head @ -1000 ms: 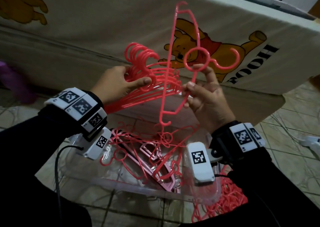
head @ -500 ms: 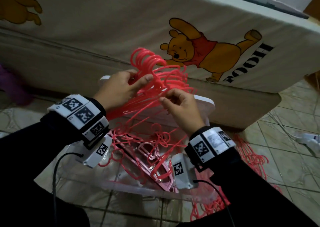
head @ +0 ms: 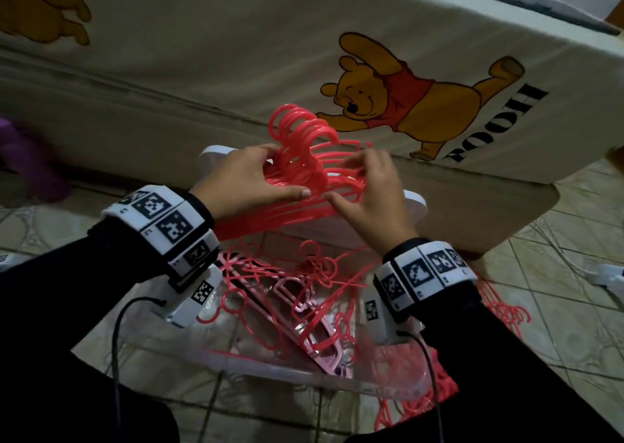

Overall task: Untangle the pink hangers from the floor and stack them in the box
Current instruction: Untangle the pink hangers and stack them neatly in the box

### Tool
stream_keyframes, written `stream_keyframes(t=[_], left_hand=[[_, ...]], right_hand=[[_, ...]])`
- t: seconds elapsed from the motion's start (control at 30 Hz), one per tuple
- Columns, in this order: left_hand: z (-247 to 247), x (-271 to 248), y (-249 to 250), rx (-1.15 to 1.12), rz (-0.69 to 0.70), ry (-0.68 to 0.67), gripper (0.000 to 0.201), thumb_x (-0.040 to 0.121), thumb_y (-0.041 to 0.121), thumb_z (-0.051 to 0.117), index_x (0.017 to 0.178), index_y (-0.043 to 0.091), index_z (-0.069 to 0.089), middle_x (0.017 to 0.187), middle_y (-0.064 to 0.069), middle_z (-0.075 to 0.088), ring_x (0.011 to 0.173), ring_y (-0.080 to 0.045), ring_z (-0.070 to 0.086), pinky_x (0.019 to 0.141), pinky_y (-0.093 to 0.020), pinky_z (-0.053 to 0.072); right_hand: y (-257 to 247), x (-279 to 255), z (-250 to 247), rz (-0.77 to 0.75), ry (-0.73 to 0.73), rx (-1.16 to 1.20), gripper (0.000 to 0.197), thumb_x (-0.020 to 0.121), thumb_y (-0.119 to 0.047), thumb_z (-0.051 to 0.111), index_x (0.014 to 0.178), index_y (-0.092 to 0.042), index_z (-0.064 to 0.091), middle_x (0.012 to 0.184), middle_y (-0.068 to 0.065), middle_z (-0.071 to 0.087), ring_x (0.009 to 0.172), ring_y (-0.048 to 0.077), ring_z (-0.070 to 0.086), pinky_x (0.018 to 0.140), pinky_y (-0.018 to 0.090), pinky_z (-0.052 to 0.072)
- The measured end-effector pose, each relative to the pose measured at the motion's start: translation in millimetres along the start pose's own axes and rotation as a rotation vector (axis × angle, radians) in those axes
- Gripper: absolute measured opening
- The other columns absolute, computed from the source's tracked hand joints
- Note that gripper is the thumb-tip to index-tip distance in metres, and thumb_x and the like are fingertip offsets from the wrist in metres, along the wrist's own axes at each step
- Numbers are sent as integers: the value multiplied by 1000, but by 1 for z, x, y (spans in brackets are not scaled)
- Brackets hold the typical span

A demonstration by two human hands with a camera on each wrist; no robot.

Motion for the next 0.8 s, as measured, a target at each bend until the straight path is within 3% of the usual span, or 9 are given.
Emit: stream_keyframes(t=[0.13,0.23,0.3,0.37,0.47,0.53,0.63,0.7,0.8], left_hand=[[9,-3,2,27,-7,-61,37,64,58,75,90,35,65,88,23,67,84,12,60,81,-12,46],[22,-7,8,1,-5,-126,39,58,64,71,85,38,63,84,24,65,81,20,57,68,2,39],[26,-7,10,11,1,-152,45,56,67,69,89,37,63,88,23,66,84,18,57,73,-4,40],[26,-7,10,20,1,-163,54,55,68,67,95,32,65,91,19,67,85,9,60,80,-17,46],[21,-7,14,282,64,-146,72,53,81,57,104,30,57,90,19,62,83,-3,61,77,-28,49],[18,-9,17,542,127,-104,78,55,87,51,110,32,49,89,18,61,80,-9,61,70,-28,45],[16,-10,20,759,220,-49,72,67,78,53,119,30,46,103,9,67,93,-20,64,69,-32,46],[14,-9,19,751,228,-41,62,72,67,48,121,29,47,101,5,66,92,-25,64,65,-32,42],[23,-9,11,622,171,-147,50,78,55,53,115,21,50,80,6,57,83,-29,63,62,-32,37]], right_hand=[[5,-7,19,-72,-181,-366,63,82,-16,64,139,-14,36,145,6,37,136,22,28,112,39,24],[2,-10,30,-109,-227,-421,60,86,-8,54,142,-11,32,148,10,34,141,24,24,117,44,15],[-5,-9,31,-193,-222,-454,51,87,-6,48,137,-9,41,138,13,46,133,28,37,113,43,22],[-5,-9,34,-202,-263,-466,36,88,-6,45,124,-9,51,118,13,59,112,32,53,92,41,38],[2,-9,39,-171,-326,-511,24,90,-8,49,114,-10,50,104,11,63,94,33,60,68,38,41],[3,-10,42,-179,-352,-497,24,89,-9,51,113,-10,50,102,11,64,90,34,61,64,35,36],[6,-8,39,-152,-346,-404,15,90,-12,49,104,-10,53,94,11,66,85,33,61,63,31,29],[11,-7,41,-103,-370,-322,16,90,-13,50,105,-10,56,95,11,67,87,32,61,64,30,32],[15,-7,49,-60,-448,-239,26,89,-8,51,114,-10,58,103,10,68,96,29,61,75,34,46]])
Point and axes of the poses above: each hand's wrist, its own x-axis towards the middle knuckle, its own z-axis out of the palm, y = z × x, the point moved 10 cm from there along x, towards the middle knuckle
